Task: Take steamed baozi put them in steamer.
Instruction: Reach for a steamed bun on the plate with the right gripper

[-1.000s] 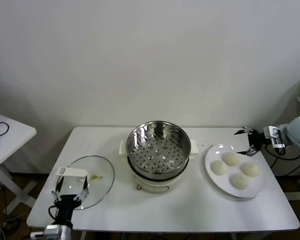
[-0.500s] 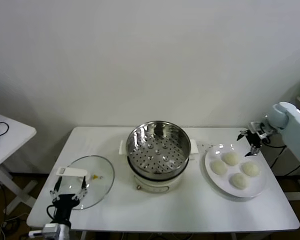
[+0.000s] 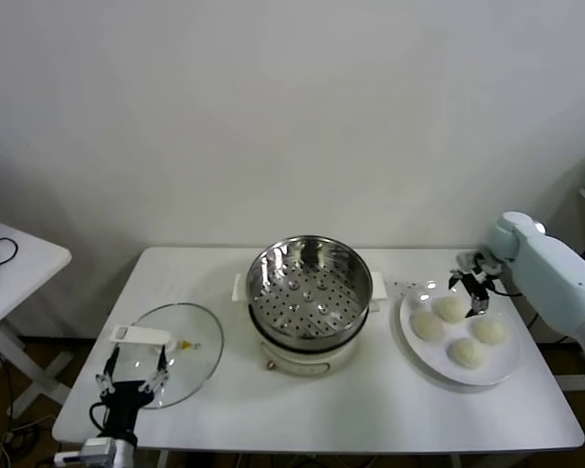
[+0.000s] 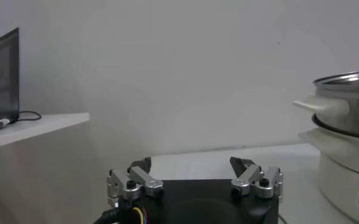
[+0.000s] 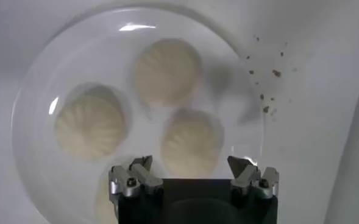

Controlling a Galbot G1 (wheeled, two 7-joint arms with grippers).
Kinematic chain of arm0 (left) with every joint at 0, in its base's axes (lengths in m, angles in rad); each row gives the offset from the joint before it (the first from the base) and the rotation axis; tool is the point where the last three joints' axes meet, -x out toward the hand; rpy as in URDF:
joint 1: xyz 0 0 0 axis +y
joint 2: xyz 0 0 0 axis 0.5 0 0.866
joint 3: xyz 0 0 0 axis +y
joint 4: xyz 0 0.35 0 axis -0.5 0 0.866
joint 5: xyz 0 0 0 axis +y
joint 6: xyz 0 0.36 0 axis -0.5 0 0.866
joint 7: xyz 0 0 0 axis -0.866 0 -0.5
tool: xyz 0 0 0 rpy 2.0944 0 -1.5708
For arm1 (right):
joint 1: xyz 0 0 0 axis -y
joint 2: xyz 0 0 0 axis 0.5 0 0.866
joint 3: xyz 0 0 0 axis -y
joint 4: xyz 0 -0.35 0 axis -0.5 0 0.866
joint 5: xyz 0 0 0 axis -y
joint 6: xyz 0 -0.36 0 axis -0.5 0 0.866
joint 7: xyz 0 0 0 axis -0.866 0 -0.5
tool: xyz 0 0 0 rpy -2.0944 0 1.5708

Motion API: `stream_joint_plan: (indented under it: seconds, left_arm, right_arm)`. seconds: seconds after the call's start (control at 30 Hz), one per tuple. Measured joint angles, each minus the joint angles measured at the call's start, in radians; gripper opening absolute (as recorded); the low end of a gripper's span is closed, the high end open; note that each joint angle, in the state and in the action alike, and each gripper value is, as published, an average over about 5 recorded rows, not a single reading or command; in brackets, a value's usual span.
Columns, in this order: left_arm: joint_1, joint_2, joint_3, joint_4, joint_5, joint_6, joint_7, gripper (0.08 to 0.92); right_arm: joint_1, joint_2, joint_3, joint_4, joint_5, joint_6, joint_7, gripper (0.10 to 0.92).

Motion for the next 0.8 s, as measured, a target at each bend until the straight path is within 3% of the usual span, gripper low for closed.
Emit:
stream_joint_plan:
  seconds: [0.63, 0.8]
  left_arm:
    - [0.01, -0.004, -0.002, 0.001, -0.014, 0.003, -0.001, 0.823]
    - [0.013, -0.006, -0.003, 0.0, -0.016, 0.002, -0.002, 0.823]
  right_arm:
    - [-0.032, 0.078, 0.12, -0.101, -0.131, 0.026, 0.035, 0.823]
    - [-0.036, 0.084, 0.135, -0.112, -0.143, 0.027, 0.035, 0.766]
